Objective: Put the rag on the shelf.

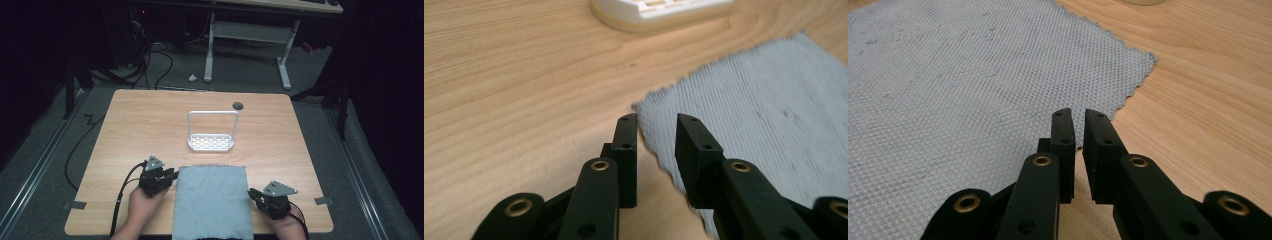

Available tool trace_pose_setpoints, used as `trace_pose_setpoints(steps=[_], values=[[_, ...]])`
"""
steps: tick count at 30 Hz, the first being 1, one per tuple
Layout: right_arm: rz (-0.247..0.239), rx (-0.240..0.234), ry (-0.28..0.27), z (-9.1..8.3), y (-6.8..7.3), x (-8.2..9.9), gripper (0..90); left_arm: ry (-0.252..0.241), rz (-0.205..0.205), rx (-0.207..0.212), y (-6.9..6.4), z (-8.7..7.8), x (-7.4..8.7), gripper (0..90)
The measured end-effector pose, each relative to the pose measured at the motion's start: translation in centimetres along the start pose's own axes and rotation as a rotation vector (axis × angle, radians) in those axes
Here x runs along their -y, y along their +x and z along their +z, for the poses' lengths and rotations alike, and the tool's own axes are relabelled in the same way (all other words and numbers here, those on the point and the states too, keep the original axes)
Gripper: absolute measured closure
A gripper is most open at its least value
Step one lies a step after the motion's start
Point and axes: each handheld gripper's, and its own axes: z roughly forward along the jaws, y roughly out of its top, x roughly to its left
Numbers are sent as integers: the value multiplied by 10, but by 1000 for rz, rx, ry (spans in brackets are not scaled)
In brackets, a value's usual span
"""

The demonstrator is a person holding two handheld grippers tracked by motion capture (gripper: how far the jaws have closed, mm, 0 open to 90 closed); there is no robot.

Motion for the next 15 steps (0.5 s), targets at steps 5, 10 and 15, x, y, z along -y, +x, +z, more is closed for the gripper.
trace_pose_setpoints(steps=[5,10,15], values=[[1,6,13,4,0,1,825,17,9,-33,-1,17,-7,686],[28,10,0,8,-2,-2,775,20,-4,-24,-1,19,-5,742],[73,71,0,25,-14,-18,703,19,12,-29,-4,19,-4,814]])
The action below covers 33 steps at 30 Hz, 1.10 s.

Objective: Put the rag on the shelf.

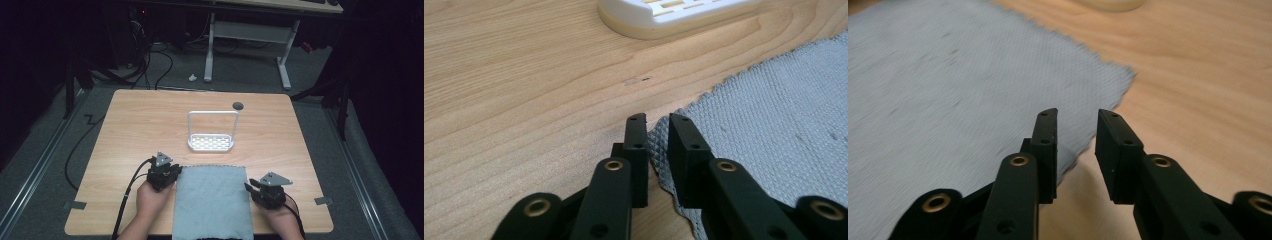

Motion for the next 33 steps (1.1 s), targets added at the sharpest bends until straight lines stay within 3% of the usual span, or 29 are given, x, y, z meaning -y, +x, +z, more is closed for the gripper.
trace_pose_setpoints(steps=[6,9,14,17,18,20,27,33], values=[[74,24,22,34,-18,-22,673,6,0,24,0,1,0,881],[53,40,47,45,-19,-26,651,8,7,25,0,1,-1,885],[63,40,31,50,-22,-25,652,8,3,31,0,1,-1,887],[82,12,27,48,-20,-24,710,8,-6,38,2,1,-1,887],[54,19,29,48,-17,-23,736,8,-10,41,2,1,-1,888],[53,24,31,48,-16,-23,747,7,-13,43,3,2,-1,889],[86,11,27,49,-22,-24,834,8,-14,47,3,1,-1,894],[58,25,35,50,-19,-26,900,10,-8,46,2,1,-1,895]])
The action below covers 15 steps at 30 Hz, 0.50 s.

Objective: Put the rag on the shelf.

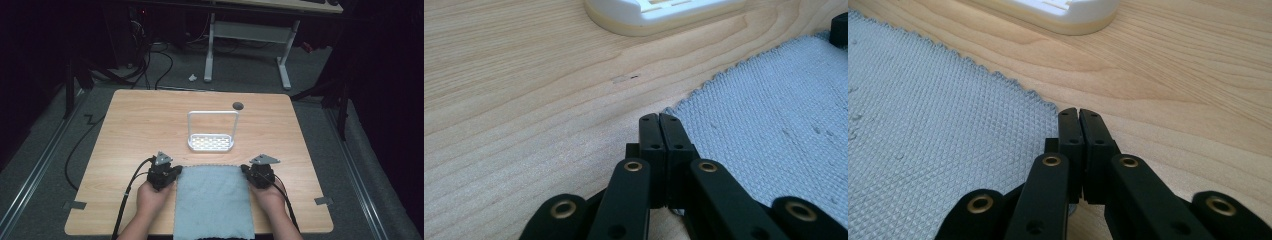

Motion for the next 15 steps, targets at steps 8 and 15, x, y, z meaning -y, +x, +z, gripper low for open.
trace_pose_setpoints(steps=[8,15], values=[[-34,17,-60,-8,8,0,900,-39,27,7,-2,-4,2,895],[-33,25,-87,-16,11,4,900,-84,59,12,-5,-9,6,896]])
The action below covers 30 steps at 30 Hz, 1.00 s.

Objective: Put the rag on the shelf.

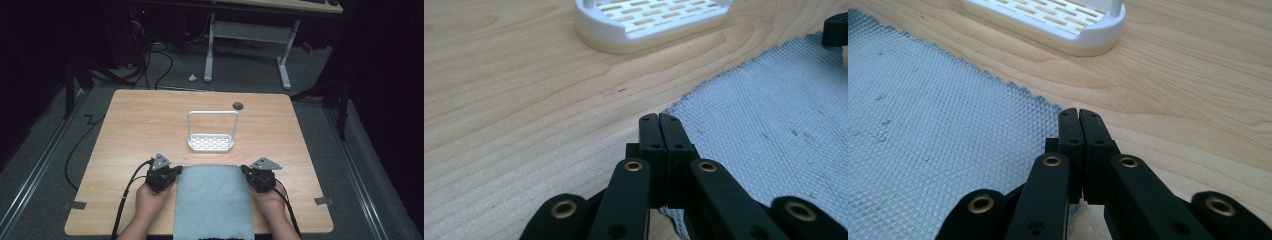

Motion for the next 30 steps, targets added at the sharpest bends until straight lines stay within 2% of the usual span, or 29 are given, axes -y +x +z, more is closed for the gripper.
trace_pose_setpoints(steps=[7,11,16,21,26,28,30], values=[[-3,-4,-62,-16,4,-2,900,-30,-1,-3,0,-2,0,897],[-18,7,-93,-22,7,-3,900,-38,39,-7,-4,-4,1,897],[-18,17,-129,-28,6,-5,900,-77,24,-6,-3,-10,0,897],[-19,22,-178,-38,5,-10,900,-144,11,-1,-7,-21,-5,898],[-17,26,-230,-51,6,-18,900,-204,39,-24,-16,-31,-15,898],[-23,28,-259,-57,5,-22,900,-226,51,-25,-19,-35,-21,898],[-26,20,-279,-62,4,-27,900,-248,43,-8,-20,-40,-28,897]])
